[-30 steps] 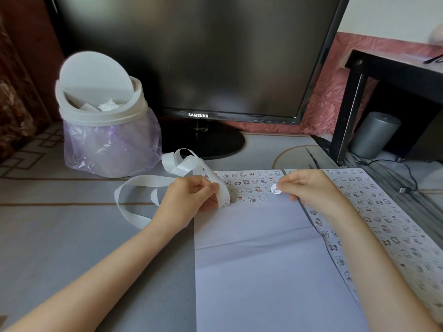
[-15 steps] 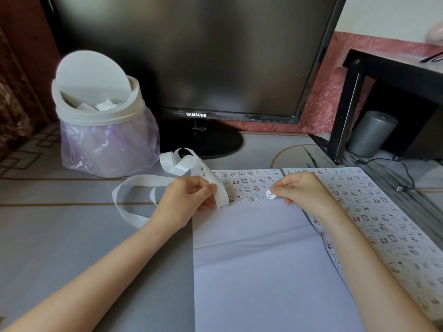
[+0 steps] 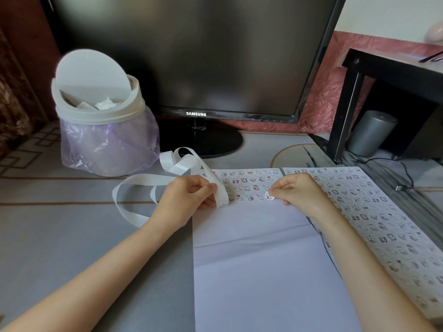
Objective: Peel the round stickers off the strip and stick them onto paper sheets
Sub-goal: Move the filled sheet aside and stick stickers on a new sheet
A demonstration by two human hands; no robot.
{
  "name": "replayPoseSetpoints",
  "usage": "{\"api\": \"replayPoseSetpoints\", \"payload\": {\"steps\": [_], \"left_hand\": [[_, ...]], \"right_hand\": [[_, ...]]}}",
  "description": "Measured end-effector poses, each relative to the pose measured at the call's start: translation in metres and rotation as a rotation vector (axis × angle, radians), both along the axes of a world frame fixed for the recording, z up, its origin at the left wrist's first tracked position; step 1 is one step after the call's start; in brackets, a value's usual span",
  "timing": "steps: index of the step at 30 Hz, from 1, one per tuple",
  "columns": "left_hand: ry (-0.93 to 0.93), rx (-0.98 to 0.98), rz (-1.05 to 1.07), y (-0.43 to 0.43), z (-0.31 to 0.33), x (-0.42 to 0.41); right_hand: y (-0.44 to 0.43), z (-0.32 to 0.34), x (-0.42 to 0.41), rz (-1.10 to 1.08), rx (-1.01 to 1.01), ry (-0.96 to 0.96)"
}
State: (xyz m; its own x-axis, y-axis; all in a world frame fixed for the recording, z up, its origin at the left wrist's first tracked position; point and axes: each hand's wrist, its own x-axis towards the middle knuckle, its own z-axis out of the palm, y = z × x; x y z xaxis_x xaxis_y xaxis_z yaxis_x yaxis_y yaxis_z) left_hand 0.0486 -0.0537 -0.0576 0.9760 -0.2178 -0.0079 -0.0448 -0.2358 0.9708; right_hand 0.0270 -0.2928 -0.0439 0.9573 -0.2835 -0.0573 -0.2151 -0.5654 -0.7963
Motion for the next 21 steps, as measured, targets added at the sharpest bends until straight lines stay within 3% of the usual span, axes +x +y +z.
{"api": "replayPoseSetpoints", "payload": {"steps": [21], "left_hand": [[-0.002, 0.013, 0.001, 0.0003, -0.0007, 0.0000]], "right_hand": [[0.0005, -0.0018, -0.0001, 0.016, -0.039, -0.017]]}}
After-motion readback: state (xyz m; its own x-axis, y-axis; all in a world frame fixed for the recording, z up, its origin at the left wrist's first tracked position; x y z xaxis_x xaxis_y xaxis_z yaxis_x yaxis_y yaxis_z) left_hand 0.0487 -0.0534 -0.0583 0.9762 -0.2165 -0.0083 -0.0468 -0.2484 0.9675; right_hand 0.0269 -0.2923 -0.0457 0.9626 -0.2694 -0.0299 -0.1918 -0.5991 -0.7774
